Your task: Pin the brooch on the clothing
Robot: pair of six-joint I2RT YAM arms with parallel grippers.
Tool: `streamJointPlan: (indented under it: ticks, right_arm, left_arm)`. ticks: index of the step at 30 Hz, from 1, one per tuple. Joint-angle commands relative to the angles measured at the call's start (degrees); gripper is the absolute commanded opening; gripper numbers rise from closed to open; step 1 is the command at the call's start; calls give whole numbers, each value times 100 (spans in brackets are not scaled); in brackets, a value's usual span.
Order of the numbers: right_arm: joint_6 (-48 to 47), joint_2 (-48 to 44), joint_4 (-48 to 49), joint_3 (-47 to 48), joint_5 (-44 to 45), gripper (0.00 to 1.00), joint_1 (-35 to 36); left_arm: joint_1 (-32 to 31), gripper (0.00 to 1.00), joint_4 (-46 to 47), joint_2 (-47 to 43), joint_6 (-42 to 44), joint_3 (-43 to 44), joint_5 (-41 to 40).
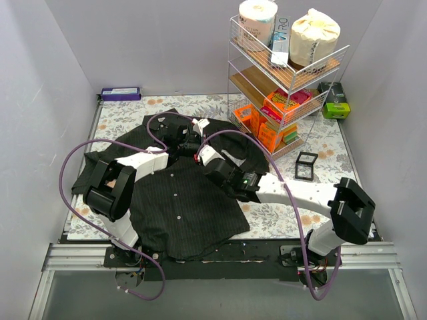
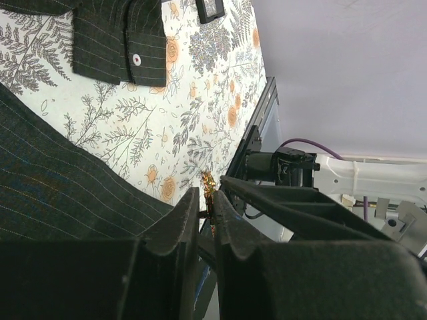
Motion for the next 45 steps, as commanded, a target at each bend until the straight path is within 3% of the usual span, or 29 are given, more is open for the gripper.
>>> streamJointPlan:
  ticks: [1,8,14,18,22,23,24,27,28,31,32,38,43,45]
  right_arm:
    - [-186,244,-6,398,835,54,160]
    - [-414,587,-15,618,1275,45,248]
    - [-651,807,-6,732,1469,24,248]
    - [-687,869,20,715,1381,4,248]
    - [-652,737,170,583,1083,1,248]
    - [-608,693,196,548,1021,1,240]
    - [-582,589,240,461,907,1,231]
    - [-380,317,240,337,530,1,99]
    - [-336,228,266,232,415,1,56]
    - [-177,-176,372,-66,-156,1,-147]
    - [-125,-282,415,-137,-314,1,-278]
    - [155,-1081,697,-690,-2009,1,-1050]
    - [253,-1723,934,-902,-4530,1,-1921]
    - [376,-1881,917,-867,-5608,1,-2369]
  left_arm:
    - [25,0,103,-1,-12,-14,161]
    - [25,0,85,-1,-3,4,169]
    - [24,0,76,7,-21,21,204]
    - [24,0,94,-1,-38,13,231]
    - [33,0,138,-10,-56,21,257]
    - [42,5,147,-19,-65,21,266]
    - [60,16,164,-36,-82,4,275]
    - [147,30,296,-98,-135,-40,284]
    - [182,50,313,-150,-135,-49,240]
    - [428,80,401,-229,-161,-136,170]
    - [507,84,454,-247,-222,-154,143]
    - [1017,94,674,-405,-215,-269,12]
    - [1018,95,726,-1055,611,-286,-59]
    - [1018,95,893,-1501,866,-417,325]
